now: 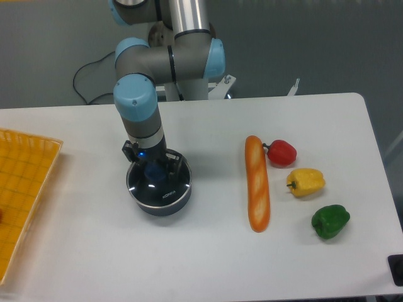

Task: Open the lid
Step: 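Close the gripper on the blue lid knob, then lift the glass lid off the saucepan rim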

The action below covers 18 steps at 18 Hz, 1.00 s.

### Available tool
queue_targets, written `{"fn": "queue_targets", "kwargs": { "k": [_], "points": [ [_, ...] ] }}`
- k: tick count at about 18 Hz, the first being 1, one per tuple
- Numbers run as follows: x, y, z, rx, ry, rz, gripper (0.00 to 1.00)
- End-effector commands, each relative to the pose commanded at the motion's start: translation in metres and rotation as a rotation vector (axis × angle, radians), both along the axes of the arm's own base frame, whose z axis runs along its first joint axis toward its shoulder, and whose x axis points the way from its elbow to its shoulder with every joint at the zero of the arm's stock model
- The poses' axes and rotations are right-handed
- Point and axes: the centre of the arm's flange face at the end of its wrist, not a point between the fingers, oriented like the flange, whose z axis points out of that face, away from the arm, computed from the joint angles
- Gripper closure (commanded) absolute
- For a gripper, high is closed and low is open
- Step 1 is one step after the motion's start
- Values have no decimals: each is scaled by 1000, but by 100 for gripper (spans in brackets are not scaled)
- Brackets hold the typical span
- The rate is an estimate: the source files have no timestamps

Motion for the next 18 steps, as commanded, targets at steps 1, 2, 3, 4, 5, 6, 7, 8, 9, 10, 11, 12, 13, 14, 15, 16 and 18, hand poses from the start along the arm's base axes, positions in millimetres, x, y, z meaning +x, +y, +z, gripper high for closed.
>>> {"fn": "queue_targets", "kwargs": {
  "k": [1, 2, 3, 4, 5, 6, 7, 8, 9, 10, 11, 12, 13, 14, 15, 16, 18],
  "points": [
    [-1, 0, 0, 0, 0, 0, 62],
    [-1, 0, 2, 2, 2, 0, 62],
    [-2, 0, 4, 6, 5, 2, 62],
    [-4, 1, 8, 10, 10, 2, 62],
    [-6, 3, 12, 15, 16, 0, 62],
    [-8, 4, 15, 16, 16, 2, 62],
    [-9, 5, 18, 19, 20, 3, 62],
    [-10, 4, 22, 23, 23, 5, 62],
    [-11, 2, 26, 30, 29, 7, 62],
    [-14, 0, 30, 36, 32, 13, 63],
    [-18, -3, 33, 39, 35, 22, 63],
    [-21, -4, 36, 44, 39, 25, 63],
    [-23, -4, 40, 47, 41, 28, 63],
    [-28, -5, 43, 47, 42, 36, 63],
    [-32, -4, 47, 47, 42, 39, 63],
    [-38, -5, 51, 45, 39, 45, 63],
    [-51, -10, 58, 35, 36, 30, 63]
  ]
}}
